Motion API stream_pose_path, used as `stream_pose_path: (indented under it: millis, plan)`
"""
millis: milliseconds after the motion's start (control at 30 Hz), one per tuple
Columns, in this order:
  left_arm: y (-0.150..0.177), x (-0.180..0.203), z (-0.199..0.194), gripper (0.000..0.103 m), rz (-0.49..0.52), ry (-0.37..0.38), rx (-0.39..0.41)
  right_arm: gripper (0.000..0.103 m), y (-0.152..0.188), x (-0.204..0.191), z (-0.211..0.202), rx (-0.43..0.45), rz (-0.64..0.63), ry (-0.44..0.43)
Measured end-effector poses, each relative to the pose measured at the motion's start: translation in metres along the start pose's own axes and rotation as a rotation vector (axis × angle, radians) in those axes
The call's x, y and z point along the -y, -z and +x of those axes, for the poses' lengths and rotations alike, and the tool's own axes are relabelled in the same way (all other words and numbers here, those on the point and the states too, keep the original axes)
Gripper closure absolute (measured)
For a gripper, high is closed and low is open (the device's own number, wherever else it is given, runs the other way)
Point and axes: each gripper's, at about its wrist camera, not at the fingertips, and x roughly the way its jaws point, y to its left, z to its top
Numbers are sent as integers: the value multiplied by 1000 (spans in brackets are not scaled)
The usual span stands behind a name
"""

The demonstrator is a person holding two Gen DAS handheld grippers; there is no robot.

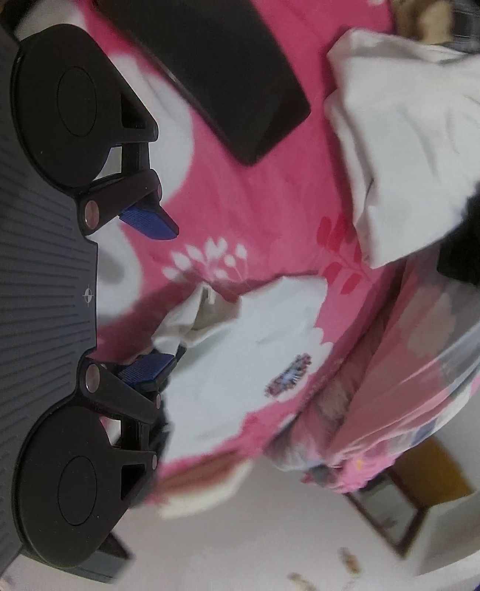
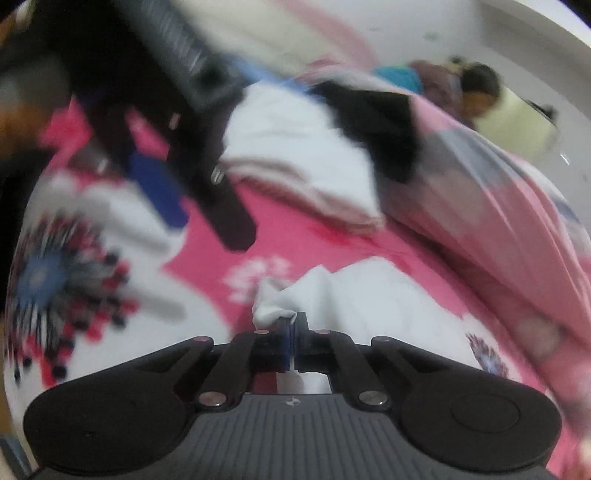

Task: Fold clothes
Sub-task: 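Pinch the shirt side edge with the right gripper while the left gripper pinches beside it, then lift the pinched edge with both grippers and fold it over the shirt lengthwise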

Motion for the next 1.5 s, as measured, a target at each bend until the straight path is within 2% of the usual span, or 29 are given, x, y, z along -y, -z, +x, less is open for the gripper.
stream_pose_path:
  millis: [133, 200, 233, 367, 567, 733, 867, 1000, 1067, 1100, 1200, 1400, 1500]
  plan:
    - [-24, -10, 29, 34, -173, 106, -32, 103, 2, 24, -5, 9, 167, 8]
    - [-33, -10, 45, 34, -211, 136, -63, 103, 3, 28, -7, 19, 200, 5]
    - [-37, -9, 53, 34, -217, 127, -72, 103, 4, 30, -9, 24, 216, 3]
    - [-52, -7, 80, 34, -214, 68, -93, 103, 6, 38, -14, 44, 282, -4]
    - [-75, -9, 108, 38, -183, 35, -87, 103, 8, 48, -21, 74, 361, -16]
    - [-102, -8, 144, 47, -146, 23, -82, 103, 4, 49, -25, 102, 378, -24]
    - [-111, -4, 166, 47, -91, 69, -79, 103, 2, 50, -30, 120, 391, -21]
    - [-111, 2, 181, 59, -32, 70, -87, 103, 3, 55, -31, 126, 407, -14]
    - [-111, 5, 184, 79, -8, 66, -87, 103, 4, 58, -30, 126, 420, -11]
    - [-110, 7, 186, 95, -1, 68, -92, 103, 5, 59, -30, 126, 430, -8]
    - [-108, 17, 186, 101, 28, 68, -85, 103, 7, 63, -30, 127, 459, -1]
    - [-112, 57, 175, 103, 92, 85, -32, 103, 12, 72, -46, 153, 506, 63]
    - [-114, 89, 173, 103, 147, 89, -24, 103, 18, 81, -60, 174, 546, 116]
